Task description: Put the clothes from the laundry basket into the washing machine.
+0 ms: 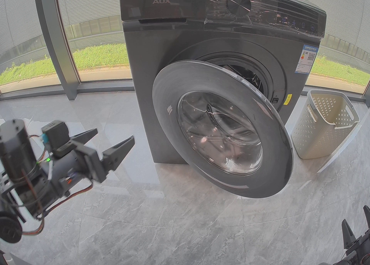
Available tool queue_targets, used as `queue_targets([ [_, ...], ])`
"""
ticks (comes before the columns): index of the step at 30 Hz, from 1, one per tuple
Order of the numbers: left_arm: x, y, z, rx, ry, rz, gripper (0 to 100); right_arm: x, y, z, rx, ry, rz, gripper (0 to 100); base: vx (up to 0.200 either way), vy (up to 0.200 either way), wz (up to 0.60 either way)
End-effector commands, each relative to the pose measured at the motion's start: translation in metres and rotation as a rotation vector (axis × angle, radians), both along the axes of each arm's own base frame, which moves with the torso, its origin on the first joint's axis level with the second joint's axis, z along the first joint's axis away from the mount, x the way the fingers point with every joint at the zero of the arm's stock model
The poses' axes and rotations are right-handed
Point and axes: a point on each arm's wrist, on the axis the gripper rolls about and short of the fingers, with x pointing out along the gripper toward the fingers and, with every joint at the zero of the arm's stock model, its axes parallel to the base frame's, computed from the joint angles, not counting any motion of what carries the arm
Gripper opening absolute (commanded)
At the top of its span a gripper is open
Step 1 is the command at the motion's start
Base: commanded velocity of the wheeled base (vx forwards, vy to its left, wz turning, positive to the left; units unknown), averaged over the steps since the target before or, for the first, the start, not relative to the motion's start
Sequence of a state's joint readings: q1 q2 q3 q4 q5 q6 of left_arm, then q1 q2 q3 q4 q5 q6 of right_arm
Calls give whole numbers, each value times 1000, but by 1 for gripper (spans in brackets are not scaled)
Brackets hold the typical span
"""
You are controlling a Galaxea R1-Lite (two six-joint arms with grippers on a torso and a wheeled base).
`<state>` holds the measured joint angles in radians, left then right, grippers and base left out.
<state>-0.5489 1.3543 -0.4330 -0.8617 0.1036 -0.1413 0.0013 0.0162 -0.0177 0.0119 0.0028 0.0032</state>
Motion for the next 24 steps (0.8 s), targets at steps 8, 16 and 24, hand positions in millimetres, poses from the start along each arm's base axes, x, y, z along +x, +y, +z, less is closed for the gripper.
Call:
queue_targets([
  [8, -129, 86, -44, -30, -162, 124, 100, 0, 0, -4, -5, -1, 4, 100, 0, 0, 0],
  [16, -167, 104, -76, 11, -119, 218, 100, 0, 0, -4, -6, -9, 4, 100, 0, 0, 0],
  [24, -186, 107, -94, 27, -138, 385, 100, -1, 1, 1, -11, -43, 36, 100, 0, 0, 0],
])
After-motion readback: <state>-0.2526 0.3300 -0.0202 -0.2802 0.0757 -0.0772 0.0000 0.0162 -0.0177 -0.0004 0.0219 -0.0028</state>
